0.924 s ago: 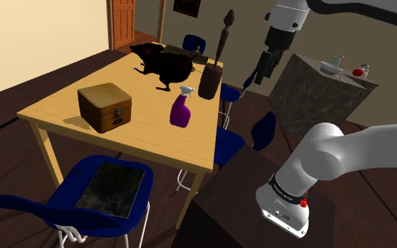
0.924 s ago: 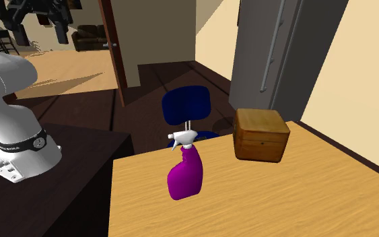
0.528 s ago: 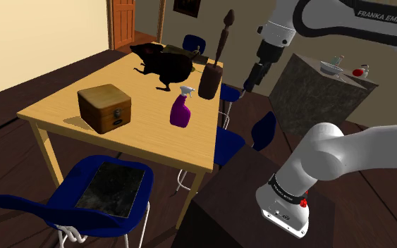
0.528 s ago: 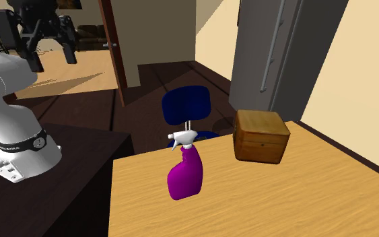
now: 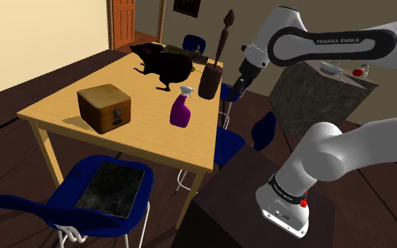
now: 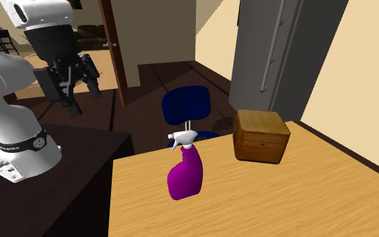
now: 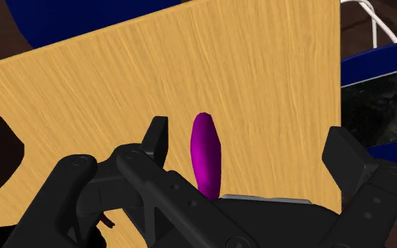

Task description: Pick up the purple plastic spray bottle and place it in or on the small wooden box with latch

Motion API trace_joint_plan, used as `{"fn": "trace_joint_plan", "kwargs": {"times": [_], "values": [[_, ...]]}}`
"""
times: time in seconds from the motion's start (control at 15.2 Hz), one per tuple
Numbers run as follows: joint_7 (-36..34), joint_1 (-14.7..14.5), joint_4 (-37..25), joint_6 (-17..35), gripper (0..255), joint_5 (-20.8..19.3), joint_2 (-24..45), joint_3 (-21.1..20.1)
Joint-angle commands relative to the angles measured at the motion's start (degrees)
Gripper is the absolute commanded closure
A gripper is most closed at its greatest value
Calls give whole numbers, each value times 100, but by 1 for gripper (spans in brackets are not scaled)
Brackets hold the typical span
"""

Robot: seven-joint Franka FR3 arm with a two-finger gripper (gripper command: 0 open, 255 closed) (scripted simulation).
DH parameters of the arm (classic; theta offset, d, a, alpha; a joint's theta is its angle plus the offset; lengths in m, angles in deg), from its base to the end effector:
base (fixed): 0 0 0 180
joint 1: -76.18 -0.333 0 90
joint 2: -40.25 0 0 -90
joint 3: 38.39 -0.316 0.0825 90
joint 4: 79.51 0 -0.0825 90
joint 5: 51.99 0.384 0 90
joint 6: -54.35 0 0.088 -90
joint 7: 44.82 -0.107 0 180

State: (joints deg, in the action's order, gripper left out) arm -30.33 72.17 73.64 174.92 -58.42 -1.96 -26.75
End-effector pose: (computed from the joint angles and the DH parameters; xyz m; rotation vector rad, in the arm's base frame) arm 0.3401 -0.0514 0.4663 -3.1063 -0.3275 -0.2568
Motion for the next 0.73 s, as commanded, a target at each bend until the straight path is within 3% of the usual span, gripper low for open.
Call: {"fn": "trace_joint_plan", "kwargs": {"times": [0.0,0.2,0.4,0.53,0.66], "values": [[331,-70,214,687,0,7,225,259],[848,-320,324,1681,0,153,806,669],[1514,-759,304,2636,0,514,1488,1174],[2098,-1226,216,3219,0,951,1973,1618],[2875,-1904,61,3727,0,1646,2464,2204]]}}
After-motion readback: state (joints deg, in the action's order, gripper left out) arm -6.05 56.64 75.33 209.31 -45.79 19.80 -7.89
